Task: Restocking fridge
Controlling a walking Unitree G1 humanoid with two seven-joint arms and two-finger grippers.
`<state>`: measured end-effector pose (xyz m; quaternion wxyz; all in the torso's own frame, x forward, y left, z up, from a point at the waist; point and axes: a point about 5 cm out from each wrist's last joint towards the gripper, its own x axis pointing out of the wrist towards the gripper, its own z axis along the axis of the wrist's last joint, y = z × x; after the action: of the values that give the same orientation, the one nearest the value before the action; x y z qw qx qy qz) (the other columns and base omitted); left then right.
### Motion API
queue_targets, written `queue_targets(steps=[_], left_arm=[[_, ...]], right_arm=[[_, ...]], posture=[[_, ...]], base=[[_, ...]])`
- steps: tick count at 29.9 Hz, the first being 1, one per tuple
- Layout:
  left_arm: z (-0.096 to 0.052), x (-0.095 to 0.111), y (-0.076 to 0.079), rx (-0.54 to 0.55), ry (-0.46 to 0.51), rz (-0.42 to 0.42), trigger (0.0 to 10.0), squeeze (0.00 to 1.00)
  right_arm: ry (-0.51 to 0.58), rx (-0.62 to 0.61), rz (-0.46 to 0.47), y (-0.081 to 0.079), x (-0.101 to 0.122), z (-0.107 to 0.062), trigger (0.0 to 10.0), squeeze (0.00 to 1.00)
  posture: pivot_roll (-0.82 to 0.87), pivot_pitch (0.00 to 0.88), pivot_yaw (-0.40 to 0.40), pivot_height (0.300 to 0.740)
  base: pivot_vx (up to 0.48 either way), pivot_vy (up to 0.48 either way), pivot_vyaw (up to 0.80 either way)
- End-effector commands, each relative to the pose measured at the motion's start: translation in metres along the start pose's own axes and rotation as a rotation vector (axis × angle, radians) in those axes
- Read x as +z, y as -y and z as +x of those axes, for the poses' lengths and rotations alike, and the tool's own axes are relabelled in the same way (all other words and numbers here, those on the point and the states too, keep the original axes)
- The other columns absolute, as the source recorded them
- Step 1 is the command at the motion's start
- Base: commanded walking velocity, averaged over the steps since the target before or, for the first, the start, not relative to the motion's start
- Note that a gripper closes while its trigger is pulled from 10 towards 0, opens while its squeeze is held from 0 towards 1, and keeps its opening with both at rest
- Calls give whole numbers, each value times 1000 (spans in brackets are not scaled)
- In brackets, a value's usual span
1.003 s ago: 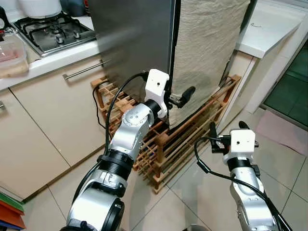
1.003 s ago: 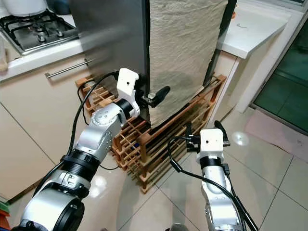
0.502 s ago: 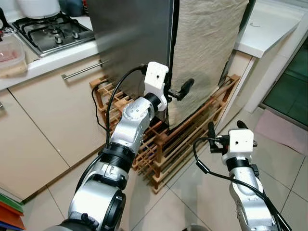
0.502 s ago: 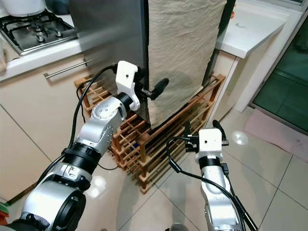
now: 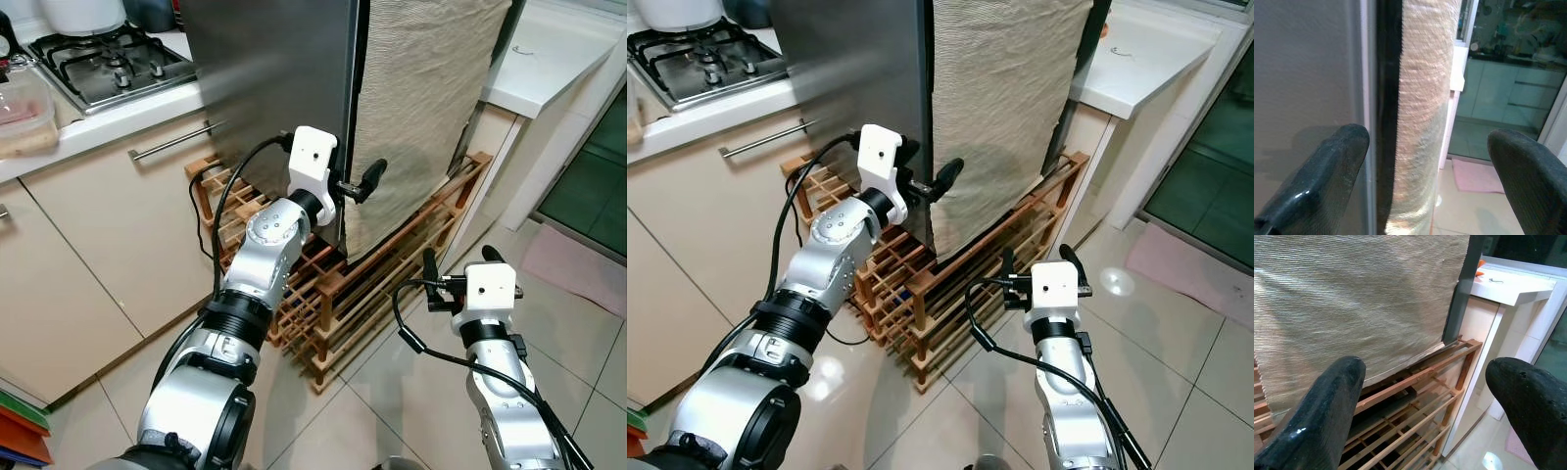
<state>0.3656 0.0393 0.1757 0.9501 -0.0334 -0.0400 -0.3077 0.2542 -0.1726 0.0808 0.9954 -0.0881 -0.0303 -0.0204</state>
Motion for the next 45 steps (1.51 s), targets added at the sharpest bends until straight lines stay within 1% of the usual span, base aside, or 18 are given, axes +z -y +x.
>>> queue_targets(steps=[1,5,13,16,18,19,20,23,24,26,28,31,34,35,36,40,43,45], left_arm=[[5,7,2,-12,11,20,10000,0],[13,10,7,-28,5,29,10000,0],[19,13,6,2,-2,33,10000,0],[23,14,13,-16,-4,20,10000,0],[25,15,20,-58,0,11,10000,0],[27,16,29,-116,8,8,10000,0],[27,16,29,-116,8,8,10000,0],[26,18,48,-242,23,10,10000,0],[25,20,57,-310,35,11,10000,0],[25,21,60,-329,43,12,10000,0],[24,27,66,-375,71,4,10000,0],[25,30,69,-402,86,-1,10000,0],[27,37,78,-440,106,-18,10000,0],[27,37,78,-440,106,-18,10000,0],[28,42,85,-478,124,-28,10000,0],[27,47,94,-530,141,-45,10000,0],[26,52,103,-593,157,-69,10000,0],[26,53,105,-603,160,-74,10000,0]], right_arm=[[3,-3,-1,1,1,2,10000,0],[-4,6,-2,0,-1,-2,10000,0],[-14,-2,-5,2,-3,-6,10000,0],[-17,-1,-5,2,-4,-5,10000,0],[-18,0,-5,2,-5,-5,10000,0],[-20,2,-6,2,-5,-4,10000,0],[-20,2,-6,2,-5,-4,10000,0],[-36,8,-8,2,-9,-4,10000,0],[-65,17,-11,3,-15,-6,10000,0],[-80,19,-11,4,-18,-7,10000,0],[-123,25,-11,5,-27,-11,10000,0],[-135,24,-15,6,-31,-12,10000,0],[-158,30,-16,6,-36,-14,10000,0],[-158,30,-16,6,-36,-14,10000,0],[-177,38,-13,6,-40,-16,10000,0],[-223,55,-5,4,-50,-23,10000,0],[-281,39,3,7,-62,-31,10000,0],[-292,31,5,9,-64,-33,10000,0]], posture=[[-184,0,32,727],[-197,0,38,727],[-208,0,40,727],[-207,0,39,727],[-204,0,38,727],[-203,0,38,727],[-203,0,38,727],[-202,0,35,727],[-201,0,34,727],[-201,0,34,727],[-198,0,33,727],[-198,0,35,727],[-203,0,40,727],[-203,0,40,727],[-206,0,42,727],[-212,0,46,727],[-220,0,50,727],[-220,0,52,727]], base=[[0,0,0],[0,0,0],[0,0,0],[0,0,0],[0,0,0],[0,0,0],[0,0,0],[0,0,0],[0,0,0],[0,0,0],[0,0,0],[0,0,0],[0,0,0],[0,0,0],[0,0,0],[0,0,0],[0,0,0],[0,0,0]])
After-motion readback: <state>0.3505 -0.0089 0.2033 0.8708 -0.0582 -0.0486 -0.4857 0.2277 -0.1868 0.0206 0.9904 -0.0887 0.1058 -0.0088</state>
